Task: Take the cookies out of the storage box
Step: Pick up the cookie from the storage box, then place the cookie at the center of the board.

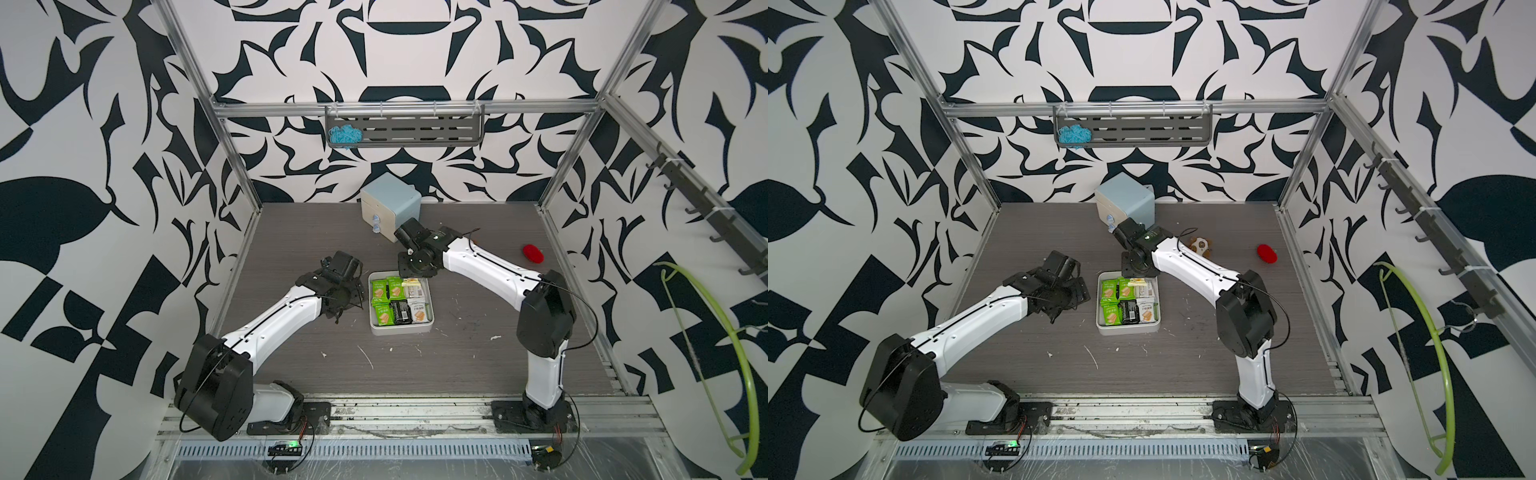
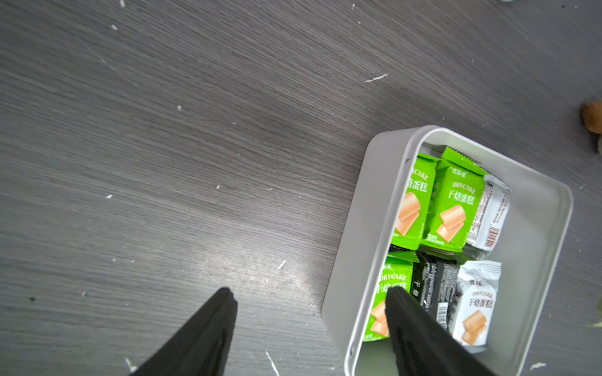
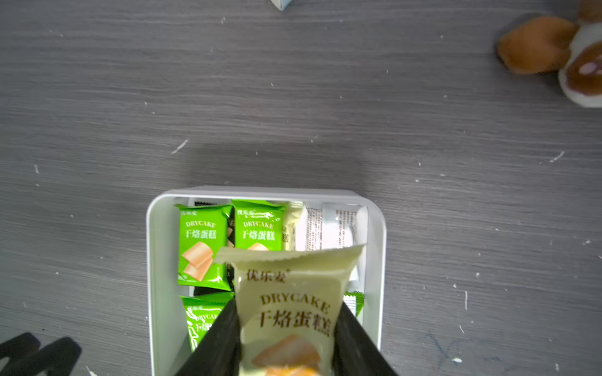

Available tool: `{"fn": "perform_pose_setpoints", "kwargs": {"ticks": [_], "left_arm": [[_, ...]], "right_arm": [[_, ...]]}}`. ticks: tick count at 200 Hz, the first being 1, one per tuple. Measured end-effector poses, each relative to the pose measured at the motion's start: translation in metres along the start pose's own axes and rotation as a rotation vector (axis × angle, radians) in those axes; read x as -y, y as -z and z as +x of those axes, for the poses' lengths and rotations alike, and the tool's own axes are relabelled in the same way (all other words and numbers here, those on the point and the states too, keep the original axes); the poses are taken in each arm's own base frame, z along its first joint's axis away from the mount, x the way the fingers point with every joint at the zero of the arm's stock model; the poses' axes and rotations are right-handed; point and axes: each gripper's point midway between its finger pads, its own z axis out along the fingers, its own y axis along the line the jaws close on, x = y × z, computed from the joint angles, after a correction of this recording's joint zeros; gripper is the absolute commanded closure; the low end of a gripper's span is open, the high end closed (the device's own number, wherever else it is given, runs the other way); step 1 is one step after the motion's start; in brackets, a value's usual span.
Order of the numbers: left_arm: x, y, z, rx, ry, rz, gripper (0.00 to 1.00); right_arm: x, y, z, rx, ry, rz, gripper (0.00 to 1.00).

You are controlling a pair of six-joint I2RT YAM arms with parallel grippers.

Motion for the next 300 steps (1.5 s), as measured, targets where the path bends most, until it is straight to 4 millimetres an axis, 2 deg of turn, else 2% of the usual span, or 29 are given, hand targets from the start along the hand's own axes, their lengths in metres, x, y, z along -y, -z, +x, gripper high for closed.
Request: {"fn": "perform_pose_setpoints", "kwargs": {"ticks": [30, 84, 106, 133, 170, 206, 235, 267, 300], "left_arm": [[0.007, -0.001, -0.001, -0.018, 0.001, 0.013, 0.21], [0.022, -0.006, -0.007, -0.039, -0.001, 0.024, 0.21], [0.029, -0.007, -0.012, -0.041, -0.006, 0.028, 0.21], [0.036, -0.008, -0.016, -0.046, -0.010, 0.034, 0.21], [0.042, -0.006, -0.020, -0.047, -0.011, 0.043, 0.21], [0.043, -0.004, -0.021, -0.048, -0.011, 0.041, 0.21], [0.040, -0.004, -0.019, -0.056, -0.011, 0.030, 0.21], [0.039, -0.004, -0.018, -0.056, -0.011, 0.024, 0.21], [0.038, -0.004, -0.018, -0.056, -0.010, 0.020, 0.21]], "right_arm": [[0.027, 0.001, 0.006, -0.015, -0.010, 0.028, 0.53], [0.119, 0.012, 0.002, -0.007, -0.127, 0.099, 0.53], [0.149, 0.007, 0.008, -0.021, -0.160, 0.120, 0.53], [0.171, -0.005, 0.018, -0.053, -0.172, 0.135, 0.53], [0.179, -0.022, 0.018, -0.077, -0.153, 0.138, 0.53], [0.182, -0.054, 0.022, -0.135, -0.139, 0.143, 0.53], [0.181, -0.072, 0.019, -0.157, -0.127, 0.141, 0.53], [0.179, -0.078, 0.014, -0.156, -0.119, 0.137, 0.52], [0.180, -0.083, 0.012, -0.160, -0.113, 0.137, 0.45]]}}
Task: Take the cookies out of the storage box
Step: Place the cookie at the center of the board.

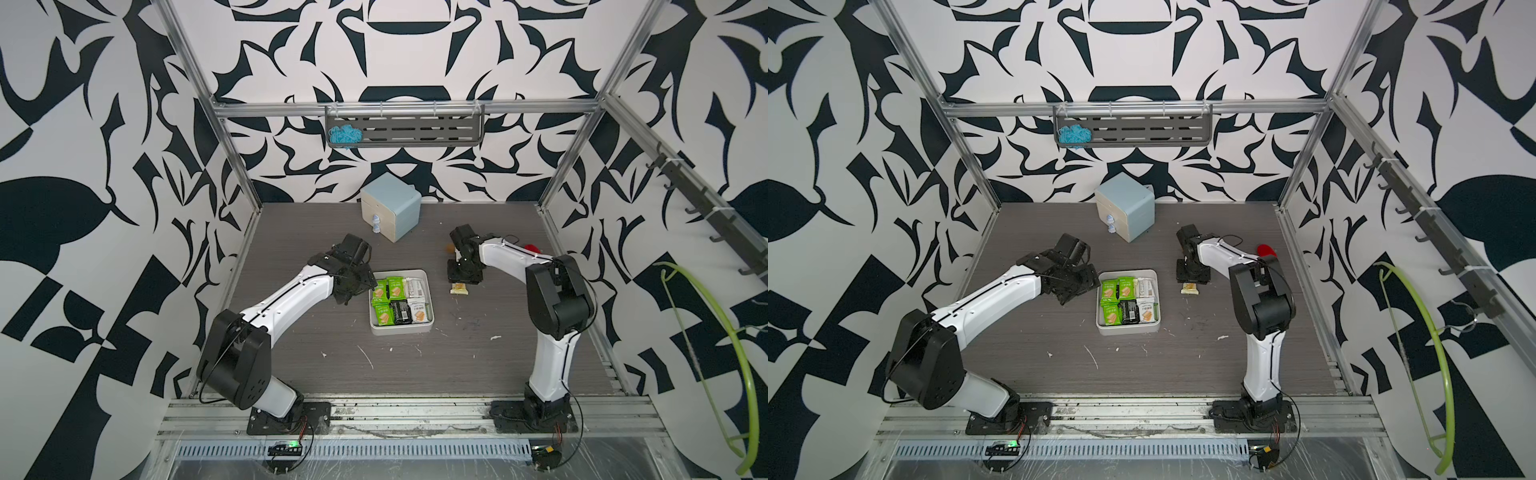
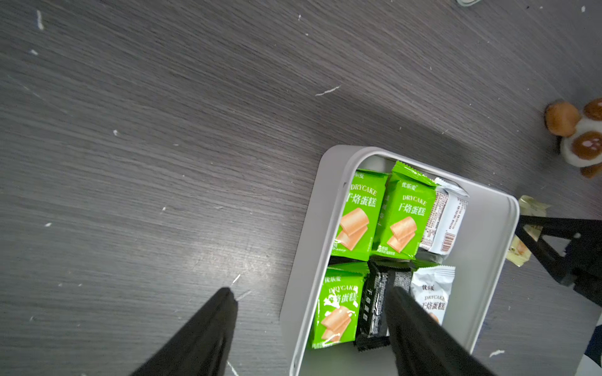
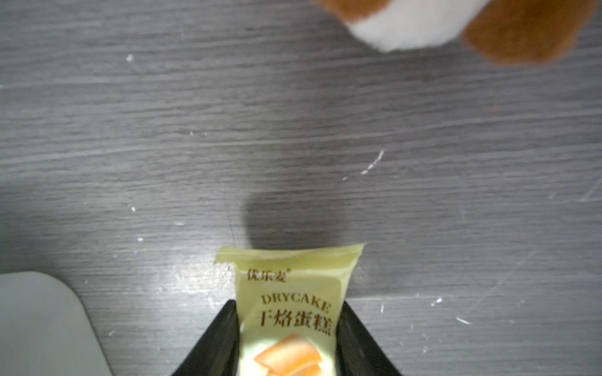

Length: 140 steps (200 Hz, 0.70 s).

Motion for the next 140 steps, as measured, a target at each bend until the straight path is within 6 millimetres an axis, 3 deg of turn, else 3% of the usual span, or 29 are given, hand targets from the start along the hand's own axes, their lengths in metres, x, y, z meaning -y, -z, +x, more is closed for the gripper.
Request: {"fn": "perform_pose_setpoints", "kwargs": {"ticks": [41, 69, 110, 140], "left_arm": [[-0.001, 0.000, 0.001, -0.003, -0.002, -0.003, 0.21], [0.000, 0.000, 0.001, -0.002, -0.002, -0.002, 0.21], [-0.002, -0.002, 0.003, -0.004, -0.003, 0.008, 0.21], [-0.005, -0.005, 0.008, -0.013, -0.008, 0.010, 0.20]], "right_arm": [[0.001, 0.001, 0.001, -0.003, 0.001, 0.003, 0.40], [0.001, 0.011, 0.002, 0.000, -0.005, 0.001, 0.39], [-0.009, 0.049, 0.000, 0.055, -0.033, -0.038, 0.40], [-0.044, 0.079, 0.011, 0.108, 0.009, -0.093, 0.40]]}}
